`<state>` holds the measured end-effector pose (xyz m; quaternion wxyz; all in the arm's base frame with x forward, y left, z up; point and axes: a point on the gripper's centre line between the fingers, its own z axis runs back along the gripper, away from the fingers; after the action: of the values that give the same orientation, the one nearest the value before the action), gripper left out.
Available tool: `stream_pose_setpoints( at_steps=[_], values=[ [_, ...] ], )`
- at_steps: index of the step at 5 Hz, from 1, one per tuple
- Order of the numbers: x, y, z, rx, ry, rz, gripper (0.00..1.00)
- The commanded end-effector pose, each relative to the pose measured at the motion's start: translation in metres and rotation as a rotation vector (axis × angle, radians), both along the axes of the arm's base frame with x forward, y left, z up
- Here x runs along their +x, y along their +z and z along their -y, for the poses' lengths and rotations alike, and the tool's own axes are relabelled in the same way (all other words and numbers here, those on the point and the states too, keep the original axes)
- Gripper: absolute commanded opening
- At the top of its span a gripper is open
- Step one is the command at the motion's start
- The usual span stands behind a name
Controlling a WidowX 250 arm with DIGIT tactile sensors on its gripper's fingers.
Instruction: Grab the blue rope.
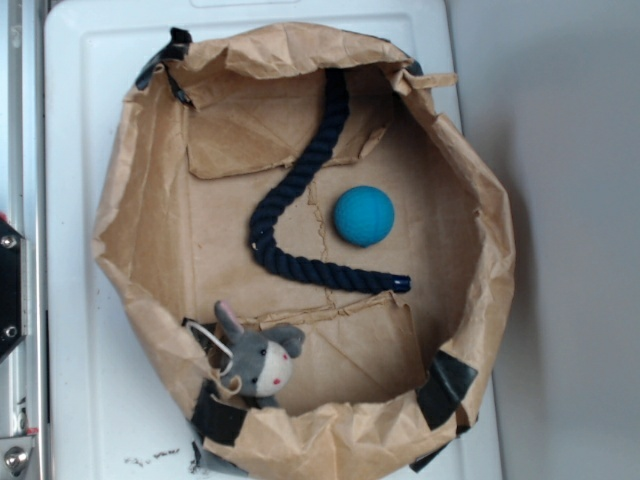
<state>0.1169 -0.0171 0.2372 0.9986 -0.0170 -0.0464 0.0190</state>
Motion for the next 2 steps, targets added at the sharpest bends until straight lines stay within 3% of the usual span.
stream_pose_setpoints(
  at_steps=[1,2],
  values=[
    [0.0,0.0,0.0,0.0,0.0,0.0,1.0],
    [-0.031,0.003,-0.021,0.036,0.131,-0.012,1.0]
  ],
)
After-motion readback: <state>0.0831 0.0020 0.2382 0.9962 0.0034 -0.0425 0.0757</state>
